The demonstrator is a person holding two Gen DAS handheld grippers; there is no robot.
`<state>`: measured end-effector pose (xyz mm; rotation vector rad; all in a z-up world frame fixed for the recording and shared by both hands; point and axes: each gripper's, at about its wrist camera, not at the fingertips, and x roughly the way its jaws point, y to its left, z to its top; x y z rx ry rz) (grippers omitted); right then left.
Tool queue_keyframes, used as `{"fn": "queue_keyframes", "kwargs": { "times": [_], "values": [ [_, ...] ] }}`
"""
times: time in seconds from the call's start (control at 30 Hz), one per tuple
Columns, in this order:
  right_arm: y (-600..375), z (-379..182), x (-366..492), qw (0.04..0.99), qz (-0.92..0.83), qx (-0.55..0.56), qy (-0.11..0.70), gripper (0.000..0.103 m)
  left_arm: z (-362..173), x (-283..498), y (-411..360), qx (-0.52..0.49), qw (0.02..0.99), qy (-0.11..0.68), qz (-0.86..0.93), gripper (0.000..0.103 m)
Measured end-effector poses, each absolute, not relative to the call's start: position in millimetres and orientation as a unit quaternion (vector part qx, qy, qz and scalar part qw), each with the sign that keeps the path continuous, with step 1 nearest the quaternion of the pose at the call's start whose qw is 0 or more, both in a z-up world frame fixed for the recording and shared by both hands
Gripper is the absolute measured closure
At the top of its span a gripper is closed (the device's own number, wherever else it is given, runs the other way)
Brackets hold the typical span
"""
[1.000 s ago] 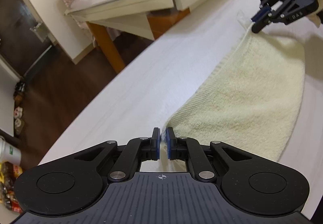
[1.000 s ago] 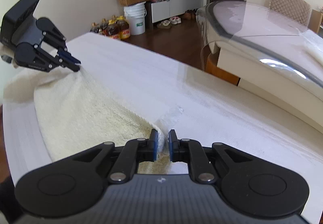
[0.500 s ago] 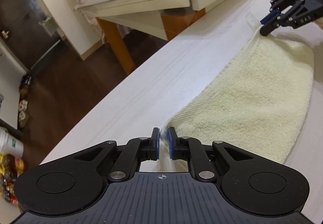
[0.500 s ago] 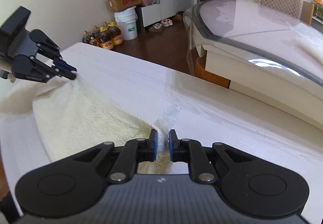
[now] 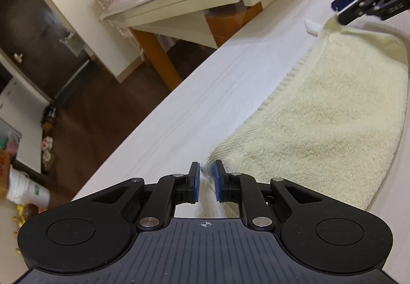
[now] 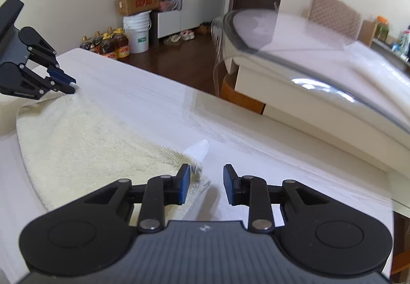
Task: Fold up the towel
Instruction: 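Lift the towel edge with both grippers and fold it toward the other edge, then open both grippers and release the folded yellow towel, then grasp the folded towel edge with the left gripper while the right gripper grasps beside it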
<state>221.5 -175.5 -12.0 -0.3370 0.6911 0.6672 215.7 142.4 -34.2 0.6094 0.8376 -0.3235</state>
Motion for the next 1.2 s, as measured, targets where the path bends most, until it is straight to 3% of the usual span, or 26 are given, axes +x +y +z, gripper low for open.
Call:
{"fn": "queue_keyframes", "kwargs": {
  "times": [0.13,0.2,0.27,0.37,0.8,1.2],
  "values": [
    [-171,-8,195,0.874,0.329,-0.164,0.318,0.065,-34,215,144,0.284,0.858,0.400,-0.149,0.090],
    [-167,-9,184,0.870,0.340,-0.161,0.318,0.065,-33,215,145,0.277,0.862,0.399,-0.145,0.084],
    [-163,-11,174,0.868,0.349,-0.153,0.319,0.065,-31,214,150,0.262,0.868,0.398,-0.142,0.067],
    [-151,-10,159,0.863,0.371,-0.138,0.313,0.065,-25,214,162,0.229,0.881,0.392,-0.136,0.053],
    [-30,-10,101,0.815,0.478,-0.214,0.247,0.065,-2,188,190,0.221,0.891,0.383,-0.101,0.042],
    [62,-37,76,0.772,0.469,-0.383,0.192,0.076,-5,151,229,0.209,0.896,0.379,-0.097,0.032]
  ]
}}
